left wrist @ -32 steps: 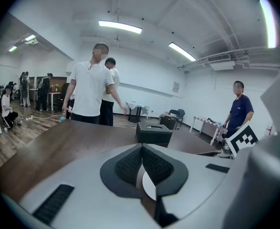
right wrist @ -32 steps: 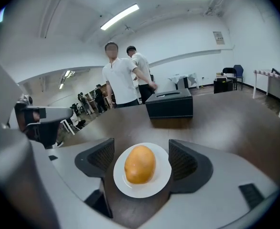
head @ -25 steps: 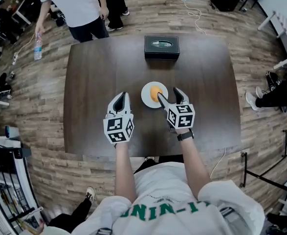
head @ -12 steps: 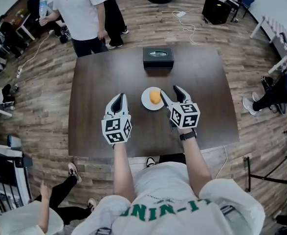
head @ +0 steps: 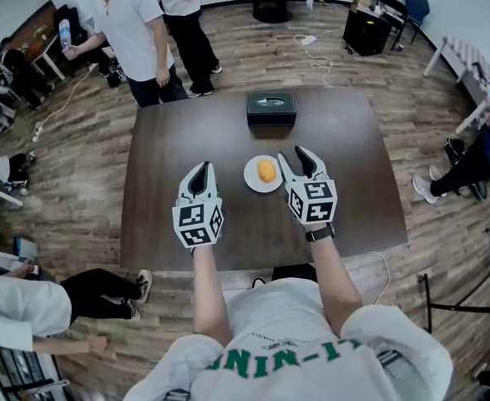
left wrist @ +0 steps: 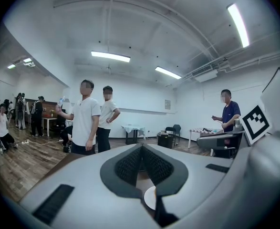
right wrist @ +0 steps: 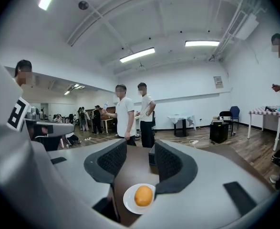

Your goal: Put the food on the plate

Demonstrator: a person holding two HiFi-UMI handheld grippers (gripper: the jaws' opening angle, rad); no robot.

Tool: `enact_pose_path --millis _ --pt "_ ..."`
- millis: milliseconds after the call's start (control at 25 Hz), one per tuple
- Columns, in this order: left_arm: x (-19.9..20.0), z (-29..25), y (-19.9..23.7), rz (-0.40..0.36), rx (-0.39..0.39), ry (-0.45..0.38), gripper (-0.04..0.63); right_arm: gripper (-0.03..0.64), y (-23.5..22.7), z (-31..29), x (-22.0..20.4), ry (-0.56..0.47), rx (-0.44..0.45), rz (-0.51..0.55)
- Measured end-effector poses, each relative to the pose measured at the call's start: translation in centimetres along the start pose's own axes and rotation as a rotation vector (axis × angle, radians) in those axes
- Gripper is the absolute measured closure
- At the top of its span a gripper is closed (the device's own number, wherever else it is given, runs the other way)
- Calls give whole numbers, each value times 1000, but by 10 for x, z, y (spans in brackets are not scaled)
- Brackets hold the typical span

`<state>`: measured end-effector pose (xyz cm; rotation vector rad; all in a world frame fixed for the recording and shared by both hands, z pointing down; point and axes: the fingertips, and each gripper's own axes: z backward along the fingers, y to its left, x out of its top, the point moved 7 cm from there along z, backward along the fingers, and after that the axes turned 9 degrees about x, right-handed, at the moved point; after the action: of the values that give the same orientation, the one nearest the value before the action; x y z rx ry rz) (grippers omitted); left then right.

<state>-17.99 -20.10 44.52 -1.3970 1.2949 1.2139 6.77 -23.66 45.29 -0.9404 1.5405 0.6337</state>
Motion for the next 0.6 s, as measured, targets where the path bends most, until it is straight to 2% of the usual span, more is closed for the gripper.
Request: enact_pose_path --millis 360,600 --pt "5 12 9 2 6 -18 581 518 19 8 8 -19 -11 56" --pt "6 14 10 2 5 -25 581 556 23 11 11 -32 -40 74"
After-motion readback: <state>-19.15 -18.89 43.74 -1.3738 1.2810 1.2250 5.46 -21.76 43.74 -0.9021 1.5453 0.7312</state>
